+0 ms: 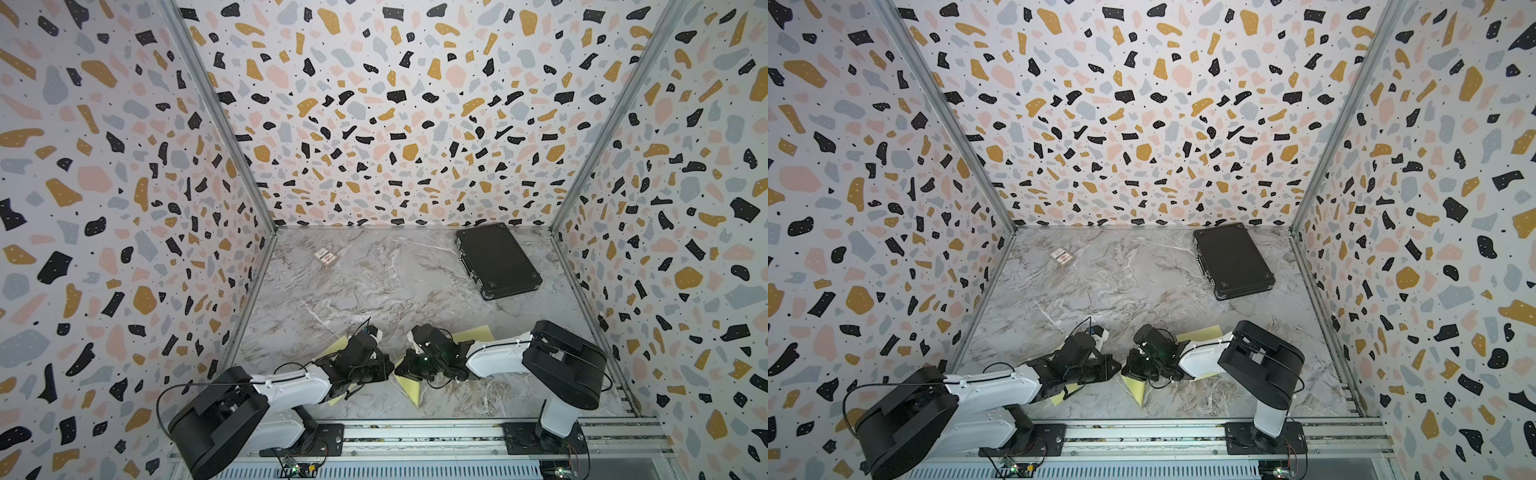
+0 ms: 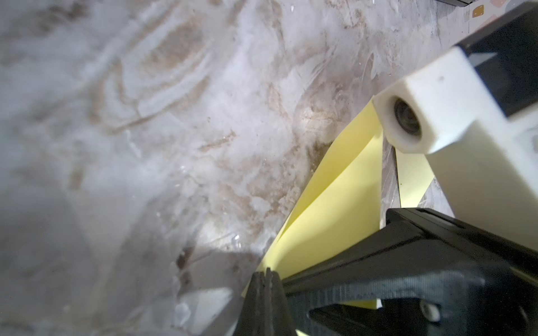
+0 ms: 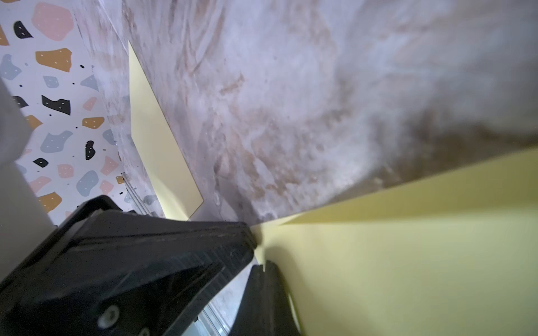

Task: Fold the square paper diagonally
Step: Fold the paper at the center of the board.

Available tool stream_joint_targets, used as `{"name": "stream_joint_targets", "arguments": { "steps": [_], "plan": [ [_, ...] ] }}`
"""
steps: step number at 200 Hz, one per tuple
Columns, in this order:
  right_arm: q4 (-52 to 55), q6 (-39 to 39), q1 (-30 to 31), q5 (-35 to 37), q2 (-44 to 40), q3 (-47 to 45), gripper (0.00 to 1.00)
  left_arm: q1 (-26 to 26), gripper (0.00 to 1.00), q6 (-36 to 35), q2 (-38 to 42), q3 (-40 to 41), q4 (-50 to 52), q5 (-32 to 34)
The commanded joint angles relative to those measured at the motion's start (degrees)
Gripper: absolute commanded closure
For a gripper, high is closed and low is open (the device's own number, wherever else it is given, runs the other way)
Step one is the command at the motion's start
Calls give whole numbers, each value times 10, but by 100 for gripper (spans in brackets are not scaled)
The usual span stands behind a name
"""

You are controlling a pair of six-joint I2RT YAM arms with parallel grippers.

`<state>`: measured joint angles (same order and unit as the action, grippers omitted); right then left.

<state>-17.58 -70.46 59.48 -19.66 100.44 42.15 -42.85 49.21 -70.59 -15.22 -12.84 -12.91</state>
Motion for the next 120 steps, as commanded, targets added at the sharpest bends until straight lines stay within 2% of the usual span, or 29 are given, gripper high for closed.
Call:
{"name": "stream_joint_targets", "arguments": {
  "steps": [1,120],
  "plan": [
    [83,16,-2,28,-10,22,97,0,100,-7,-15,17,92,51],
    [116,30,-13,45,-35,30,90,-4,100,-7,-55,9,98,66]
  ]
}}
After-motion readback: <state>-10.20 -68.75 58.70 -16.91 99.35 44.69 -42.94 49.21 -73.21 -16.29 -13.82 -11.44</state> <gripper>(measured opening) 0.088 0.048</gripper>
